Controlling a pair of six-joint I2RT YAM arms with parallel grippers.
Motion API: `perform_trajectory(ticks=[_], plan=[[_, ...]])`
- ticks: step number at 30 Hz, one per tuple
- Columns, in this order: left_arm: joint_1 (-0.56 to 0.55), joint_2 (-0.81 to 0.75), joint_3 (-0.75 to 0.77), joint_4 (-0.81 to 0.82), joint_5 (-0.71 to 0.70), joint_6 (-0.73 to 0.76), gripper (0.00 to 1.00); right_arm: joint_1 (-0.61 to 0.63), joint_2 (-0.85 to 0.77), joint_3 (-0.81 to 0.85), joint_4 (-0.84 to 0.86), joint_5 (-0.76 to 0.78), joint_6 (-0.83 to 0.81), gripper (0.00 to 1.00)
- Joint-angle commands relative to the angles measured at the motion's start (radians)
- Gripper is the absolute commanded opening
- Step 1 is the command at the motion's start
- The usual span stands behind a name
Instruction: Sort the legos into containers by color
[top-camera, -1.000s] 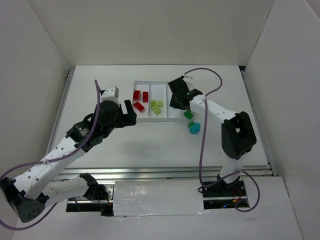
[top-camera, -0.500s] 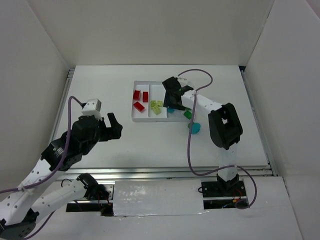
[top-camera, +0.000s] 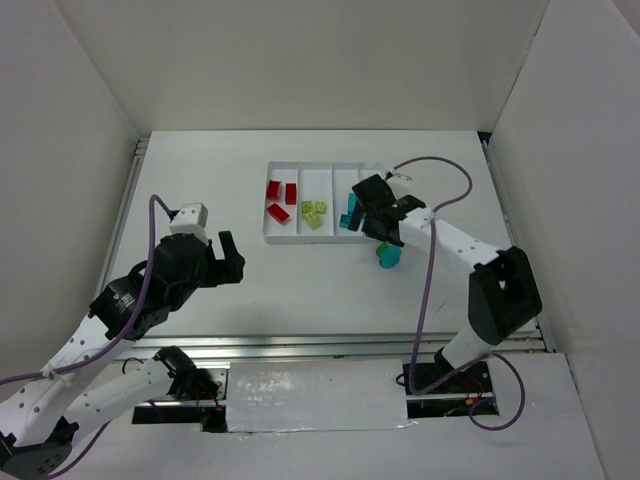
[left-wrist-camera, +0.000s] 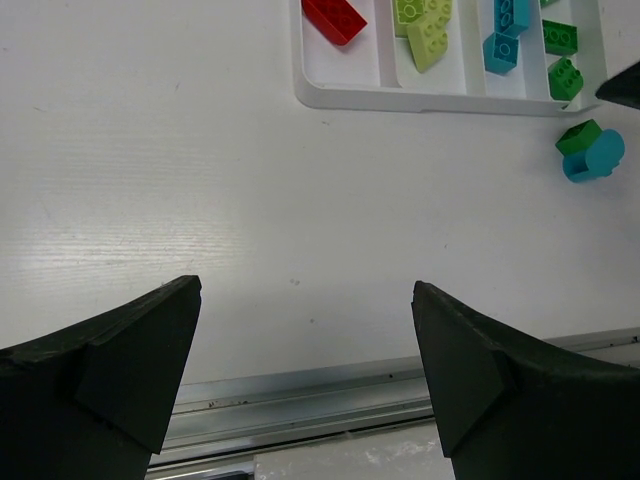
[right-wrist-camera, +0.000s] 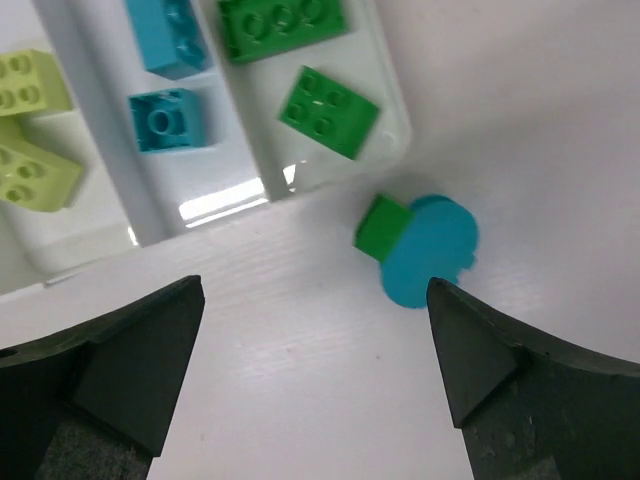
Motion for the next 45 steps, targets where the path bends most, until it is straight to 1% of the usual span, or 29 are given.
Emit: perform_trajectory(ticks=[1, 4, 7, 9, 15, 20, 24, 27, 36, 40, 43, 45], plan=[[0.002, -0.003, -0.001, 0.02, -0.001, 0.026, 1.0, -0.018, -0.116, -0.117, -0.028, 0.083, 0.114, 1.0], [0.002, -0.003, -0.008, 0.024, 0.016, 0.028, 0.99, -0.052, -0.164, -0.227, -0.022, 0.096, 0.163, 1.0], [0.002, -0.011, -0.016, 0.031, 0.028, 0.032, 0.99, -0.076, -0.189, -0.282, 0.02, 0.081, 0.175, 1.0], [0.002, -0.012, -0.019, 0.031, 0.031, 0.034, 0.99, -0.089, -0.177, -0.295, 0.06, 0.051, 0.168, 0.99], [0.002, -0.009, -0.022, 0.032, 0.037, 0.046, 0.99, -0.093, -0.097, -0.292, 0.138, 0.008, 0.112, 0.95], [0.002, 0.001, -0.022, 0.038, 0.05, 0.052, 1.0, -0.109, -0.062, -0.281, 0.175, -0.025, 0.068, 0.93], [0.001, 0.003, -0.024, 0.041, 0.056, 0.058, 1.0, -0.115, -0.019, -0.264, 0.178, -0.026, 0.051, 0.91], [0.002, 0.006, -0.025, 0.044, 0.063, 0.063, 0.99, -0.115, -0.022, -0.263, 0.189, -0.035, 0.023, 0.92], [0.002, 0.011, -0.025, 0.051, 0.073, 0.068, 0.99, -0.121, 0.038, -0.2, 0.146, -0.089, -0.072, 0.9], [0.002, 0.011, -0.025, 0.052, 0.077, 0.071, 1.0, -0.129, 0.057, -0.178, 0.115, -0.121, -0.092, 0.87], [0.002, 0.011, -0.025, 0.054, 0.083, 0.075, 0.99, -0.136, 0.061, -0.18, 0.109, -0.135, -0.098, 0.79], [0.001, 0.009, -0.025, 0.055, 0.09, 0.078, 0.99, -0.139, 0.069, -0.175, 0.103, -0.146, -0.106, 0.76]])
